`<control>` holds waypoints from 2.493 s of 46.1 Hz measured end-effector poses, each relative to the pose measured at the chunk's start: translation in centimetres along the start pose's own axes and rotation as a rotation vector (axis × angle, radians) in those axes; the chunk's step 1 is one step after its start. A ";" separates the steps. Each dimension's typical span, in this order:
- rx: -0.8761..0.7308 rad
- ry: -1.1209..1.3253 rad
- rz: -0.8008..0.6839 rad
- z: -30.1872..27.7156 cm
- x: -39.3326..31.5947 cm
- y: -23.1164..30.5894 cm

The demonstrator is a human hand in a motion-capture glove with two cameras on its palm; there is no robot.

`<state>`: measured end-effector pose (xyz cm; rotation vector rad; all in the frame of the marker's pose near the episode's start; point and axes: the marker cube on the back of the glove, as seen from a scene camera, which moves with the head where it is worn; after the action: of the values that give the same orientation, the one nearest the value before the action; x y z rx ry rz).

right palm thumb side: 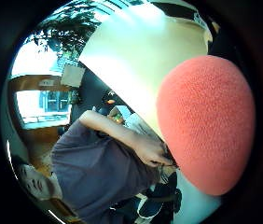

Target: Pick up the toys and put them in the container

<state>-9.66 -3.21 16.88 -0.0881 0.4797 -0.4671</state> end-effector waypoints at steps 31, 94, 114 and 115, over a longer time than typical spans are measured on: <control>0.093 -0.294 0.360 -22.9 12.9 -12.7; -0.099 -0.369 0.583 -14.3 21.2 -18.8; -0.138 -0.263 0.495 -16.0 15.2 -5.5; -0.145 -0.283 0.494 -15.2 14.9 -5.5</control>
<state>-7.25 -14.45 -1.90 -0.1676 0.2419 0.0666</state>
